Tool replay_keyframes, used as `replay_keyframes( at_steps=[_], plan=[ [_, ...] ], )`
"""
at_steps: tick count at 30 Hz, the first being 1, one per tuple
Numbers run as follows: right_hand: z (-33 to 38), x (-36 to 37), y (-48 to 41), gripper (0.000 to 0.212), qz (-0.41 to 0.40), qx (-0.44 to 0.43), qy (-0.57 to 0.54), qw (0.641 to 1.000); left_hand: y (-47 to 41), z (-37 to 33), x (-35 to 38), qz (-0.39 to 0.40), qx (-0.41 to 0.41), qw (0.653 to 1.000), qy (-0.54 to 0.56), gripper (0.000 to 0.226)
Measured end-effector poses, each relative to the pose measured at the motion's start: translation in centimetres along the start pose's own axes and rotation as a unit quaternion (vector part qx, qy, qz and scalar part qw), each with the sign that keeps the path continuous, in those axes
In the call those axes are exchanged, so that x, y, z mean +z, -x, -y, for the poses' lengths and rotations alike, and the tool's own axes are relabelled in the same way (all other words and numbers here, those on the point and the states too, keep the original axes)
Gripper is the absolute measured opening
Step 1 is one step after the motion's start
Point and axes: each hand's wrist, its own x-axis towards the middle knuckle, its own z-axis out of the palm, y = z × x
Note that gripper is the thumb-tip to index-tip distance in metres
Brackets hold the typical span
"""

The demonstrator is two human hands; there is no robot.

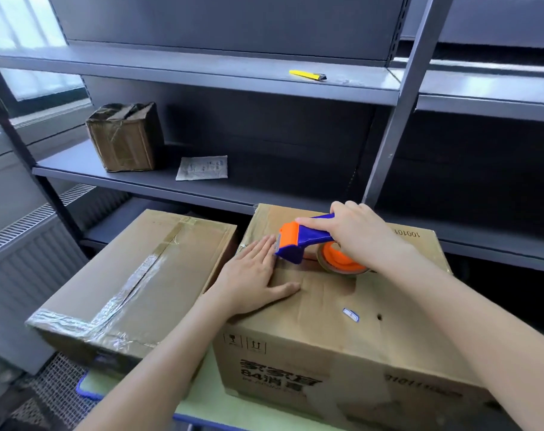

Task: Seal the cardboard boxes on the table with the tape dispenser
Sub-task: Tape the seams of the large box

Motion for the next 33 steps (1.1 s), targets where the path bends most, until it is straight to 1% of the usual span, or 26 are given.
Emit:
replay_keyframes(
  at_steps=[4,7,8,11,13,16,19,22,26,29,33],
  plan=[
    [-1.7,0.5,1.3,0.062,-0.008,-0.02,0.015,1.0,-0.1,0.0,0.0,0.022,-0.02,1.0,0.011,0.097],
    [-4.4,0.5,3.3,0.068,-0.006,-0.006,0.015,1.0,-0.3,-0.1,0.0,0.019,-0.029,0.999,0.029,0.123],
    [-5.3,0.5,4.0,0.068,-0.007,-0.004,0.02,1.0,-0.3,-0.2,0.0,0.02,-0.036,0.998,0.037,0.129],
    [-7.0,0.5,5.9,0.071,-0.01,0.0,0.029,1.0,-0.4,-0.3,-0.2,0.021,-0.054,0.997,0.056,0.136],
    [-8.0,0.6,6.6,0.074,-0.007,0.008,0.019,1.0,-0.3,-0.3,-0.3,0.017,-0.066,0.995,0.066,0.137],
    [-8.6,0.9,7.3,0.072,-0.004,0.009,0.017,1.0,-0.3,-0.6,-0.2,0.014,-0.076,0.995,0.061,0.136],
    [-7.9,1.4,7.2,0.066,0.003,0.0,0.019,1.0,-0.4,-1.6,-0.3,0.006,-0.084,0.996,0.023,0.133],
    [-7.5,1.7,7.1,0.062,0.0,0.013,0.009,1.0,-0.5,-3.4,-0.6,0.006,-0.093,0.996,-0.006,0.115],
    [-7.1,1.8,7.0,0.058,-0.004,0.01,0.013,1.0,-1.6,-6.8,0.1,0.023,-0.019,0.999,0.012,0.102],
    [-7.0,1.6,6.6,0.054,0.0,0.013,0.009,1.0,-2.4,-7.9,0.4,-0.002,-0.014,1.0,0.026,0.094],
    [-6.7,1.6,6.2,0.051,0.013,-0.001,-0.002,1.0,-2.8,-10.0,1.1,-0.015,0.021,0.999,0.048,0.087]
  ],
)
